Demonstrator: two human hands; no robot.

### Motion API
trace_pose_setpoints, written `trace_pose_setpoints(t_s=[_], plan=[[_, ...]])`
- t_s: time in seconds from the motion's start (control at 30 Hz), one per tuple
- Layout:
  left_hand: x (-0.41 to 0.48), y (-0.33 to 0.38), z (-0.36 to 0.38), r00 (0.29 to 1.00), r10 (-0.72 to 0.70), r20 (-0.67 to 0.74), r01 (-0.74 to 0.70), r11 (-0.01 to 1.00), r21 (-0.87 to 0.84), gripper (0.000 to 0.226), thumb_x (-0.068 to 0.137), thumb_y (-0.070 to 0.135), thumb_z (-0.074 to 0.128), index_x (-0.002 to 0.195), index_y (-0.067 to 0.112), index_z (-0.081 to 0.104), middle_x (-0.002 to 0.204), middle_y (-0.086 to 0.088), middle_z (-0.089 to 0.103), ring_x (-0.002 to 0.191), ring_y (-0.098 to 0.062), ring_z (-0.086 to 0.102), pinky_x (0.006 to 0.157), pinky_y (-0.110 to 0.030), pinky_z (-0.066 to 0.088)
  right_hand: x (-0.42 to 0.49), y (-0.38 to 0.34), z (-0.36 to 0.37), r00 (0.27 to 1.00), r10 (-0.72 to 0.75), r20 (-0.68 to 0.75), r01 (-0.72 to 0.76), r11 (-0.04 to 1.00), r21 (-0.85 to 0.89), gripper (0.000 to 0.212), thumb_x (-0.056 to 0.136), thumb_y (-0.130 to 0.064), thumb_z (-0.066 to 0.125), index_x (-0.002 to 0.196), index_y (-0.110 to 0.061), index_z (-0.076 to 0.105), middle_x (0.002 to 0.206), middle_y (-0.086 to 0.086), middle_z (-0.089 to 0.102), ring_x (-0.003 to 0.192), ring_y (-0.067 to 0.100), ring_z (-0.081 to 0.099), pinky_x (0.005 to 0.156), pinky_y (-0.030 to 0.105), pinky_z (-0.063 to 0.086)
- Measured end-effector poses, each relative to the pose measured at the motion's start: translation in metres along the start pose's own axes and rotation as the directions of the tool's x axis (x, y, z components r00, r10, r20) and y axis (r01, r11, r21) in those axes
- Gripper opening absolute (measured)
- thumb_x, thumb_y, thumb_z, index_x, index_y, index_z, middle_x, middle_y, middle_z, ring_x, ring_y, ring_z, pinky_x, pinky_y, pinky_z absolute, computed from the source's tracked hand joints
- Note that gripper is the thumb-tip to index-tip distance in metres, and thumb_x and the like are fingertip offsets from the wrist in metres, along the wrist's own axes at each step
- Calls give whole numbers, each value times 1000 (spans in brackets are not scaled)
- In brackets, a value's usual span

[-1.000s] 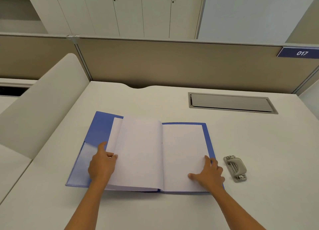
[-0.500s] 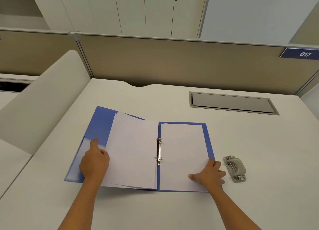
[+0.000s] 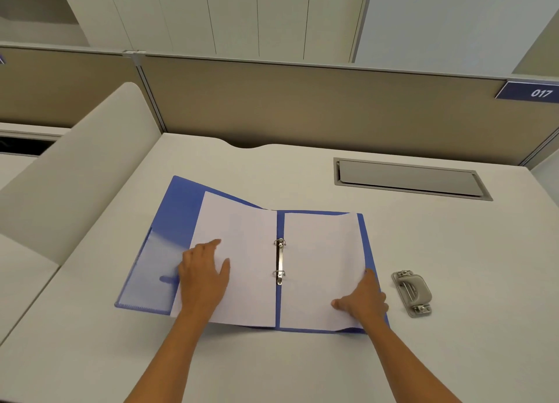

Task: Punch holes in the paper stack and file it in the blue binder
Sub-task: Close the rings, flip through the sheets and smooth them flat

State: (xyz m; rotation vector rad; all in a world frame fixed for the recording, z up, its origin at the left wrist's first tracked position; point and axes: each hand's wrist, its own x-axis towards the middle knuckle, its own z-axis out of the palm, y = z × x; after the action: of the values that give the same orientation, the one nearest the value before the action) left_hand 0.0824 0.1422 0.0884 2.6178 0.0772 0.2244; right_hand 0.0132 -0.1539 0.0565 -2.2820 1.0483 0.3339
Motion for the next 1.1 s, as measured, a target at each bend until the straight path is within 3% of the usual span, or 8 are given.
trace_pose_setpoints(t_s=[0.2, 0.3, 0.43, 0.6, 0.7, 0.83, 0.97, 1.1], plan=[[-13, 38, 14, 931, 120, 344, 36, 909, -414, 25, 88, 38, 64, 112, 32, 61, 101, 17, 63, 98, -5, 57, 79, -18, 45, -20, -19, -15, 971, -218, -99, 239, 915, 324, 38, 84, -29, 66, 118, -17, 53, 112, 1, 62, 99, 22, 58, 77, 32, 47], [-17, 66, 16, 859, 82, 506, 232, 818, -527, 30, 85, 51, 61, 107, 31, 66, 98, 14, 69, 90, -1, 65, 85, -26, 55, -36, -41, -18, 937, -346, -46, 338, 864, 374, 30, 91, -31, 59, 118, -17, 57, 108, -4, 59, 94, 16, 56, 77, 26, 44], [-16, 92, 9, 745, 3, 667, 477, 696, -536, 52, 80, 66, 52, 108, 23, 63, 103, 0, 70, 89, -16, 69, 66, -26, 57, -61, -61, -11, 838, -527, 140, 435, 801, 411, 19, 96, -41, 47, 109, -35, 61, 106, -9, 65, 89, 9, 60, 66, 15, 43], [-6, 92, -2, 823, -69, 564, 446, 693, -566, 41, 84, 54, 60, 100, 16, 66, 97, -1, 70, 87, -19, 68, 70, -30, 58, -82, -74, 2, 641, -682, 352, 477, 713, 513, 61, 79, -75, 44, 137, -56, 34, 131, -39, 39, 114, -18, 41, 95, 10, 35], [3, 77, -6, 850, -153, 504, 432, 749, -502, 31, 91, 42, 57, 104, 15, 63, 101, -5, 67, 91, -25, 66, 80, -36, 56, -83, -77, 8, 602, -690, 401, 495, 717, 492, 72, 77, -80, 40, 142, -53, 24, 149, -31, 24, 132, -9, 26, 111, 26, 26], [15, 50, -16, 884, -186, 428, 394, 790, -470, 22, 89, 40, 61, 80, 20, 65, 88, -3, 69, 79, -22, 66, 76, -37, 57, -75, -76, 13, 595, -695, 403, 546, 718, 432, 72, 79, -80, 36, 144, -52, 22, 153, -29, 18, 138, -7, 18, 115, 29, 19], [27, 18, -30, 920, -271, 282, 348, 897, -272, 47, 84, 44, 66, 54, 14, 46, 56, -5, 52, 54, -22, 51, 54, -28, 38, -57, -71, 25, 626, -678, 385, 611, 733, 300, 73, 85, -72, 35, 148, -42, 18, 158, -18, 14, 146, 8, 12, 120, 40, 15], [33, -9, -44, 921, -342, 189, 361, 929, -79, 47, 83, 48, 65, 59, 13, 48, 61, -13, 58, 55, -26, 53, 54, -28, 36, -33, -64, 39, 693, -614, 378, 630, 770, 95, 68, 92, -64, 33, 151, -37, 9, 160, -12, 6, 149, 22, -3, 119, 47, 5]])
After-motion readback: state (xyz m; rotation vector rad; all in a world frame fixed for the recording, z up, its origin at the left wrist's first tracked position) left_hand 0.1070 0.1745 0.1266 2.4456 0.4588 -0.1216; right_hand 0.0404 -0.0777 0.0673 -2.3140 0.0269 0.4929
